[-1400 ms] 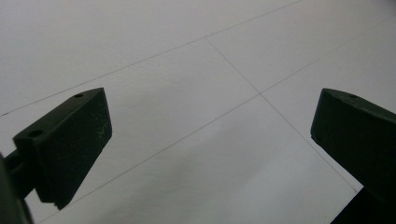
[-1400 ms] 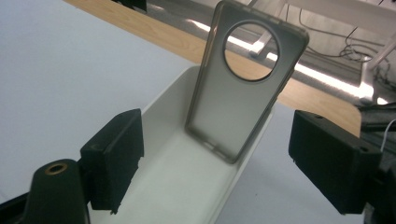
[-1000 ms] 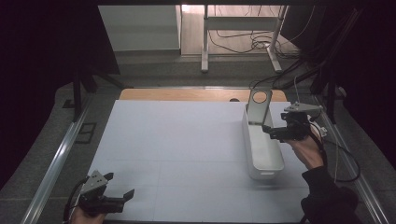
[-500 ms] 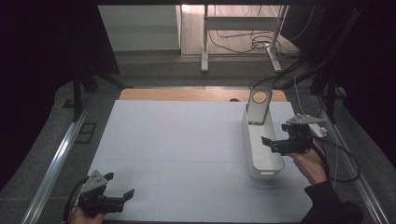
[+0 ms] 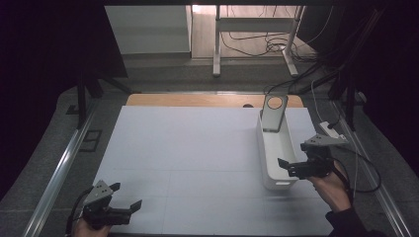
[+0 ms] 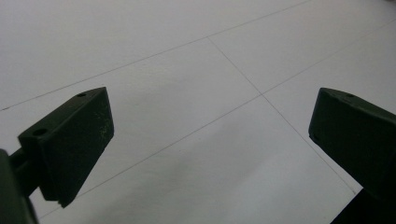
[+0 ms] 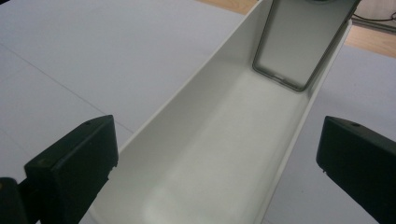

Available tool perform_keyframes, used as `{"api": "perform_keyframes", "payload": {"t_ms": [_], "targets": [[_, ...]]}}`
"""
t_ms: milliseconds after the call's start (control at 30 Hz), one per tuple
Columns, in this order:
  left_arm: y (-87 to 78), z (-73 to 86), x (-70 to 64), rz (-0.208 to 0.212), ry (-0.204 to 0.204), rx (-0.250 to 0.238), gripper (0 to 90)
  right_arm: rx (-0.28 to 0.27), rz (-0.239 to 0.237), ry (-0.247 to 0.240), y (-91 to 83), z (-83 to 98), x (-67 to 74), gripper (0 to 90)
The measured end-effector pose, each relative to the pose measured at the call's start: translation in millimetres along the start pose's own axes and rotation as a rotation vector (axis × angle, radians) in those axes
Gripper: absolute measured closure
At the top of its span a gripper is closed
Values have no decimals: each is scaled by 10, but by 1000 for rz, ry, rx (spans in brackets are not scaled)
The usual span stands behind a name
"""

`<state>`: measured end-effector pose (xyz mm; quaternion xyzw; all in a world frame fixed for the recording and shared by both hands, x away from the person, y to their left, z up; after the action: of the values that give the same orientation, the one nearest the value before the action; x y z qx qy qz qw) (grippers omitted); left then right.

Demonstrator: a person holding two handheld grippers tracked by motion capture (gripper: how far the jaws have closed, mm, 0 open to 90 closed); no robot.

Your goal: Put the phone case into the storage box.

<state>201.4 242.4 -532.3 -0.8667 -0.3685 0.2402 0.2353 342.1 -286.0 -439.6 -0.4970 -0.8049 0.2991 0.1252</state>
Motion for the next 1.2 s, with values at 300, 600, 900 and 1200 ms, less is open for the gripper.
{"api": "perform_keyframes", "payload": {"t_ms": [300,600,900,1200], "targets": [[0,0,4,2,-7,0,9,15,-2,-5,-98,144,76,0],[1,1,6,2,-12,0,8,13,-13,-1,-201,254,152,0],[0,1,9,0,-14,-1,8,25,1,19,-328,435,172,0],[0,0,8,-2,-13,0,5,25,5,52,-420,593,176,0]]}}
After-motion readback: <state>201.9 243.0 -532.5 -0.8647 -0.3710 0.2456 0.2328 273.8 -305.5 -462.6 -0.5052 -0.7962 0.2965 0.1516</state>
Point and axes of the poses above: each handheld gripper's, and its own axes: y roughly forward along the jaws, z roughly out of its underside, x roughly to its left, the point moved 4 cm from there along y, roughly forward along the jaws, and after that the axes turned 10 degrees about z, right-handed, at the moved point
